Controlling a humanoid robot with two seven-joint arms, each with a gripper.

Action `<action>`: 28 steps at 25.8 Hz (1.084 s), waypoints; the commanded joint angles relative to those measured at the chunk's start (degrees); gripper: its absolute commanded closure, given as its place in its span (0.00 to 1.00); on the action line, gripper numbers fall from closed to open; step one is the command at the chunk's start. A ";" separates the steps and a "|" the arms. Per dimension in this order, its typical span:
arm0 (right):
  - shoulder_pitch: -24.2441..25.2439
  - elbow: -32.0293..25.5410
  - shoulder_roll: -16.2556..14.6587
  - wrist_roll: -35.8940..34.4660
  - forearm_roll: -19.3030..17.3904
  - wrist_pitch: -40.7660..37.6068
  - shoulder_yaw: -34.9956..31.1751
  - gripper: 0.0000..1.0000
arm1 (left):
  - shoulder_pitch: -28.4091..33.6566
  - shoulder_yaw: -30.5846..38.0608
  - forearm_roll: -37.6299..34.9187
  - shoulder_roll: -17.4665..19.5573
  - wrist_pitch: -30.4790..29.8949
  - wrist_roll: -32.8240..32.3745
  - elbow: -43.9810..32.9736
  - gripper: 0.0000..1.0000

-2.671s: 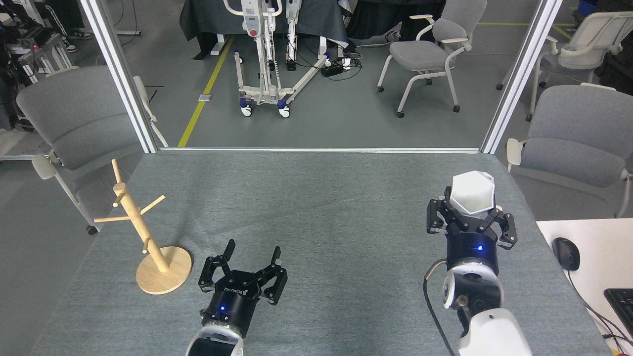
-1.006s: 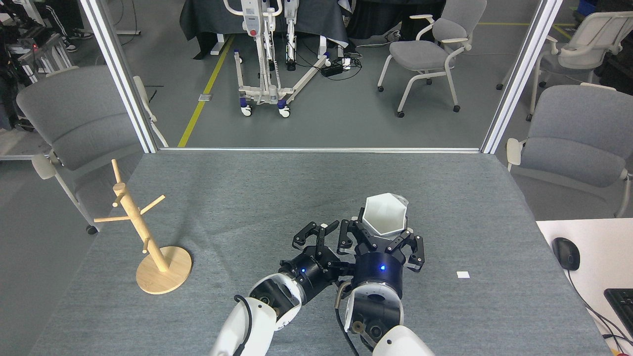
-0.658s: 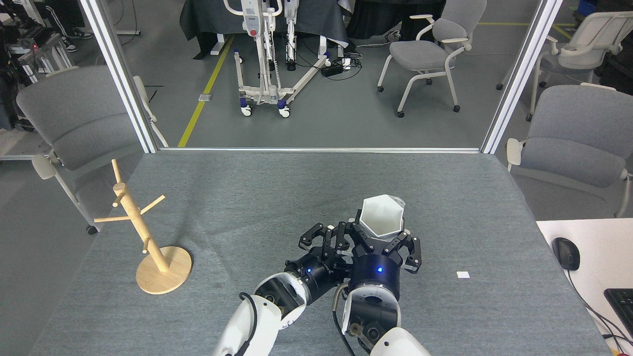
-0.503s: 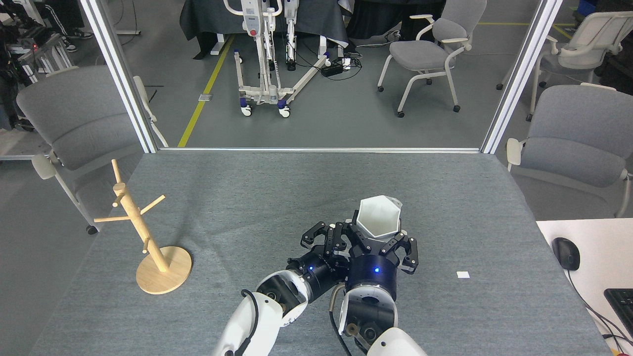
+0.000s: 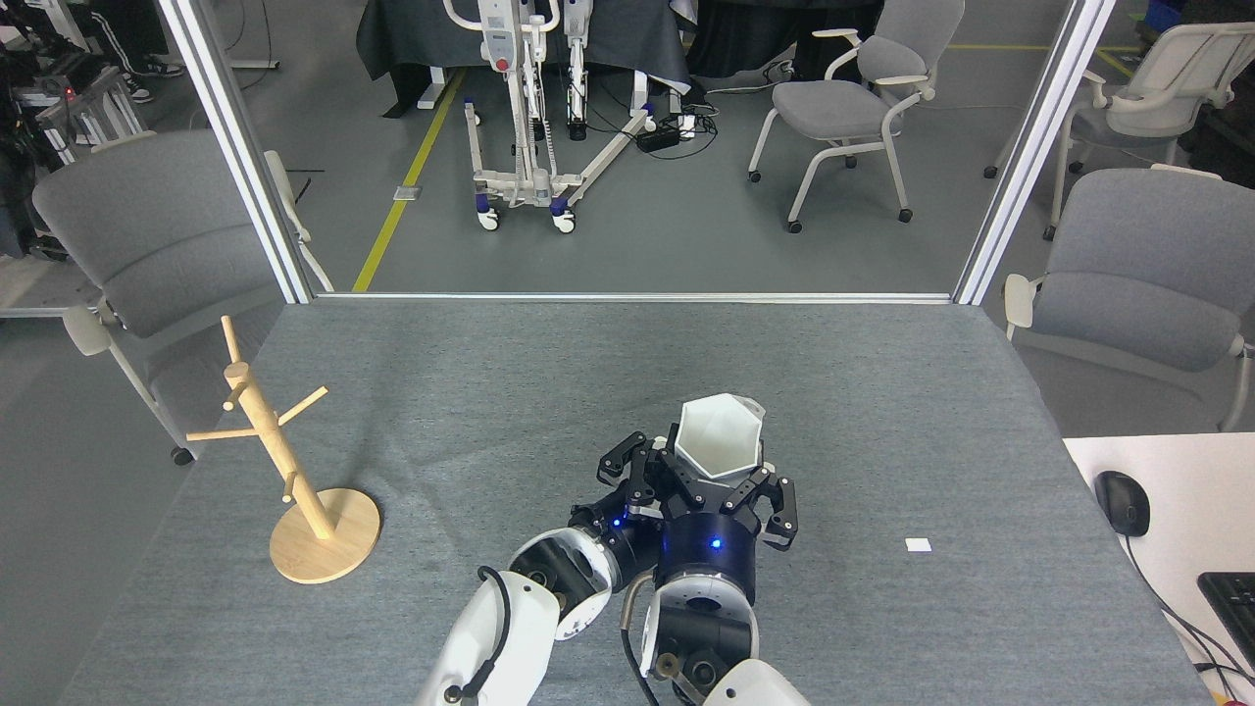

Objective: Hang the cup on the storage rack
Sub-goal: 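Grasp the cup with the left gripper beneath the right gripper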

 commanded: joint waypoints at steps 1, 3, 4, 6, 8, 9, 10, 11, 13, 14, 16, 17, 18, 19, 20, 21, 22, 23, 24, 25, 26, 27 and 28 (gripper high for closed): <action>0.38 0.62 1.70 0.02 0.00 0.41 1.39 0.67 | -0.24 0.11 0.79 0.00 0.63 -0.28 0.04 0.01; 0.91 1.14 2.49 -0.07 0.00 0.50 1.83 0.67 | -0.24 0.02 1.14 0.00 1.86 -0.28 -0.05 0.01; 0.91 1.23 2.58 -0.07 0.00 0.59 2.09 0.67 | -0.24 0.02 1.40 0.00 2.12 -0.28 -0.05 0.02; 1.00 1.23 2.76 0.02 0.00 0.59 2.09 0.67 | -0.24 -0.07 1.40 0.00 2.04 -0.20 0.04 0.13; 1.00 1.23 2.85 0.02 0.00 0.42 2.09 0.64 | -0.24 -0.07 1.23 0.09 1.60 -0.20 -0.05 0.29; 0.91 1.23 2.85 0.02 0.00 0.42 2.09 0.60 | -0.24 -0.07 1.14 0.09 1.60 -0.28 -0.05 0.42; 0.82 1.23 2.76 0.02 0.00 0.42 2.00 0.59 | -0.24 -0.07 1.05 0.18 1.42 -0.37 -0.13 0.59; 0.74 1.32 2.76 0.02 0.00 0.33 2.00 0.58 | -0.06 -0.16 0.96 0.35 1.25 -0.55 -0.40 0.82; 0.65 1.67 2.76 0.02 0.00 0.24 1.92 0.48 | 0.11 -0.07 0.96 0.44 0.19 -2.22 -0.31 1.00; 0.56 1.85 2.76 0.02 0.00 0.33 1.92 0.36 | 0.11 0.02 0.96 0.44 -0.07 -2.66 -0.31 1.00; 0.65 2.20 2.76 -0.07 0.09 0.33 1.83 0.20 | 0.11 0.02 0.96 0.53 -0.16 -2.83 -0.40 1.00; 0.65 2.20 2.76 -0.07 0.09 0.33 1.83 0.18 | 0.11 0.02 0.96 0.53 -0.16 -3.10 -0.31 1.00; 0.73 2.20 2.76 -0.07 0.09 0.33 1.83 0.12 | 0.03 0.02 1.05 0.53 -0.16 -3.18 -0.31 1.00; 0.82 2.20 2.67 -0.15 0.09 0.24 1.83 0.05 | 0.03 0.02 1.05 0.44 -0.16 -3.27 -0.22 1.00; 0.91 2.20 2.67 -0.33 0.09 0.15 1.83 0.03 | 0.03 0.11 1.05 0.44 -0.16 -3.27 -0.22 1.00; 0.91 2.20 2.67 -0.42 0.09 -0.02 1.83 0.02 | 0.03 0.11 1.05 0.44 -0.07 -3.27 -0.22 1.00; 0.91 2.20 2.67 -0.51 0.09 -0.02 1.83 0.02 | 0.03 0.11 1.05 0.44 -0.07 -3.27 -0.14 1.00; 0.91 2.20 2.76 -0.68 0.09 -0.11 1.83 0.01 | 0.03 0.11 1.05 0.44 -0.07 -3.36 -0.13 1.00; 0.91 2.20 2.67 -0.77 0.09 -0.11 1.83 0.01 | 0.11 0.11 1.05 0.44 -0.07 -3.36 -0.13 1.00; 0.91 2.20 2.76 -0.94 0.09 -0.20 1.83 0.01 | 0.03 0.11 1.05 0.44 0.01 -3.36 -0.13 1.00; 0.91 2.20 2.85 -1.56 0.00 -0.20 1.83 0.01 | 0.03 0.11 1.05 0.44 0.02 -3.45 -0.05 1.00; 1.00 2.11 2.85 -3.05 0.00 -0.20 1.74 0.01 | 0.03 0.11 1.05 0.44 0.02 -3.45 -0.05 1.00; 1.00 2.11 2.93 -5.25 -0.09 -0.20 1.74 0.01 | 0.03 0.11 1.05 0.44 0.02 -3.54 0.04 1.00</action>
